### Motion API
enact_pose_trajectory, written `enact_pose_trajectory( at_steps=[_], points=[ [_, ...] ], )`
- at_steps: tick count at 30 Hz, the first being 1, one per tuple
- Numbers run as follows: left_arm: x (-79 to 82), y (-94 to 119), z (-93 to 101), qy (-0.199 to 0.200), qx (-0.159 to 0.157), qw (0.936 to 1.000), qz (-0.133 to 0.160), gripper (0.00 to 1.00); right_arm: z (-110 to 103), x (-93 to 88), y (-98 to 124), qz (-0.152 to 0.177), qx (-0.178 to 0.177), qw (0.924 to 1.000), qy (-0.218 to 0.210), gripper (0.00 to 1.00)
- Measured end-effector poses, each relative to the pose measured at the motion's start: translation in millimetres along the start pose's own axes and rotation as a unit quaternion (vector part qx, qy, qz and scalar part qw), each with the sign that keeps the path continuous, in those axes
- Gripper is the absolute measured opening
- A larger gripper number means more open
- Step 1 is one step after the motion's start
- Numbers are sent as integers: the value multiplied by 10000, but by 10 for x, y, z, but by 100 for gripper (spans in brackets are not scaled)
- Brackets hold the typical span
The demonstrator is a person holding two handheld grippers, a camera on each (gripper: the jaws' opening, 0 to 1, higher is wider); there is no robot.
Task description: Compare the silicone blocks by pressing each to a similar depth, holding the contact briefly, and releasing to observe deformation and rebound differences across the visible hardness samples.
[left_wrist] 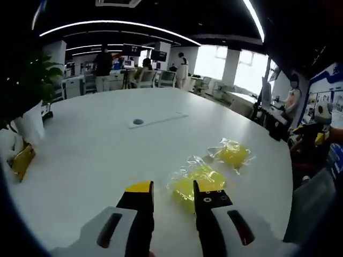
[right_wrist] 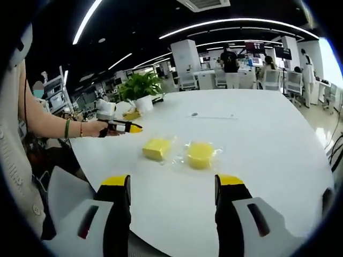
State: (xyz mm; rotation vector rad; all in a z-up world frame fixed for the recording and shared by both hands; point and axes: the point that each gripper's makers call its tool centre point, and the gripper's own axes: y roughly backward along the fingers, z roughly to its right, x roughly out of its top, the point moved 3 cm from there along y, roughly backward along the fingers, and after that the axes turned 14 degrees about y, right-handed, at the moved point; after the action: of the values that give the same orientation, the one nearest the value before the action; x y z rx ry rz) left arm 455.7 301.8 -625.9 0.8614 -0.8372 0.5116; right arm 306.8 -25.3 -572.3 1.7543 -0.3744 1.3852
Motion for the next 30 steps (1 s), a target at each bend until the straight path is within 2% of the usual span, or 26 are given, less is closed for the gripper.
enact_pose_trajectory(
  at_steps=[7,9,12,19,26,30],
  points=[
    [-21,538,189,-38,515,9964,672,32,-17,-49,30,34,-144,9999,6,58],
    [-111,686,243,77,665,9956,659,35,-22,-60,43,68,-196,9998,10,58],
    [-195,909,326,115,864,9928,827,34,-35,-104,61,71,-253,9997,-21,58],
    [-197,1296,453,216,1288,9837,1238,36,-16,-221,103,128,-504,9986,-110,58],
    [-224,1507,540,257,1601,9775,1348,45,84,-255,164,256,-765,9962,-323,61],
    [-274,1595,545,158,1856,9737,1310,46,136,-261,191,282,-884,9951,-351,61]
  ],
)
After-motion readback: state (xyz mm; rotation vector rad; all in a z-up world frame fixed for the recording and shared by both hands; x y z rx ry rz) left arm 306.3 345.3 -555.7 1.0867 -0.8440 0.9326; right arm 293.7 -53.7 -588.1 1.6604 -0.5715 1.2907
